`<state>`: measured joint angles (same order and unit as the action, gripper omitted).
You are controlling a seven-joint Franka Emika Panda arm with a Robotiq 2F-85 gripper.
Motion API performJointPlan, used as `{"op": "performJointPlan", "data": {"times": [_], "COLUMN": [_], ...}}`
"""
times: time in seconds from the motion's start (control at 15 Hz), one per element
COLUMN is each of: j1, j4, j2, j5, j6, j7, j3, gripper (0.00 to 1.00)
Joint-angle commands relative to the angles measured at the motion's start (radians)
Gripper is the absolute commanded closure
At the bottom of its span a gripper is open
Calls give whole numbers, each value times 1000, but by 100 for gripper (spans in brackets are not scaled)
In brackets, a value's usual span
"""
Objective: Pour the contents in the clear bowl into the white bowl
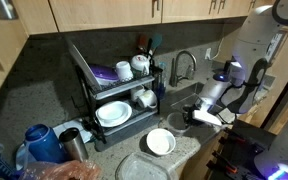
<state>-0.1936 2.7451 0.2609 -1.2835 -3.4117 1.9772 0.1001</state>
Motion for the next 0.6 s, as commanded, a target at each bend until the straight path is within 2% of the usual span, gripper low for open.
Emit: {"op": "performJointPlan", "data": {"times": [0.0, 0.13, 0.2, 0.53], "j1": [-25, -29, -30, -39], "j4": [-5, -8, -7, -3], "j2": [-2, -6, -12, -44], "j5": [-39, -51, -55, -76], "j6": [-1, 4, 6, 13], "j7": [48, 56, 58, 71], "j3": [-34, -45, -49, -59], "gripper": [68, 63, 57, 18]}}
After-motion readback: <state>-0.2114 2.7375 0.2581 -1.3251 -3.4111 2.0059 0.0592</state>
